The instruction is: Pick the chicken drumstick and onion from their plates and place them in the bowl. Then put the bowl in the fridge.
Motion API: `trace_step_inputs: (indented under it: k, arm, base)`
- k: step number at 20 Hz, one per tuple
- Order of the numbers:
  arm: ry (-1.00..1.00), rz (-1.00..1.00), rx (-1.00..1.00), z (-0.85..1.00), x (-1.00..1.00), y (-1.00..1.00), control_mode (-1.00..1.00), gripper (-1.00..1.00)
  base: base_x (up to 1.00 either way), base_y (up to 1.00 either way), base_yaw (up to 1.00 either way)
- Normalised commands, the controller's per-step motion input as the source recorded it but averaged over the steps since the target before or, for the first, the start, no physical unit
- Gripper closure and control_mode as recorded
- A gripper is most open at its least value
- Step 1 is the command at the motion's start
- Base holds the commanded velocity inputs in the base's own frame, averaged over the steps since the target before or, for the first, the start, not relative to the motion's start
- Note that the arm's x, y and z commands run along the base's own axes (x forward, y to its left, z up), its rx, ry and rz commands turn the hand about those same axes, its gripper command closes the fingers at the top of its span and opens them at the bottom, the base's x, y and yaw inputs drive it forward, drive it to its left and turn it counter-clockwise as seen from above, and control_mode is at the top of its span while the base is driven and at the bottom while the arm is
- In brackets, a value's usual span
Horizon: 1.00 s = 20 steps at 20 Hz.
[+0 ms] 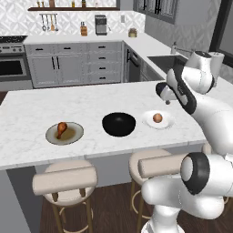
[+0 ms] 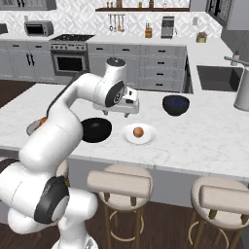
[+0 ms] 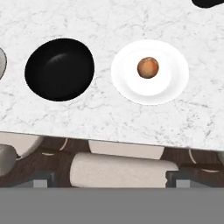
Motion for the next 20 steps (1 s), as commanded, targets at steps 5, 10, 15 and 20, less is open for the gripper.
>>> trace_step_inputs:
  k: [5,10,15,20]
  arm:
    - [0.05,0.0,0.0,-0.28,0.42,-0.28,-1.0,-1.0]
    - [0.11,0.0,0.0,-0.35,0.35,-0.13,-1.0,-1.0]
    - [0.01,0.0,-0.05,-0.48,0.27,-0.06,-1.0,-1.0]
    - [0.0,0.0,-0.2,-0.71,0.33,0.01,-1.0,-1.0]
  base:
    - [0.0,0.0,0.0]
    - [0.0,0.0,0.0]
    - [0.0,0.0,0.0]
    - [0.0,0.0,0.0]
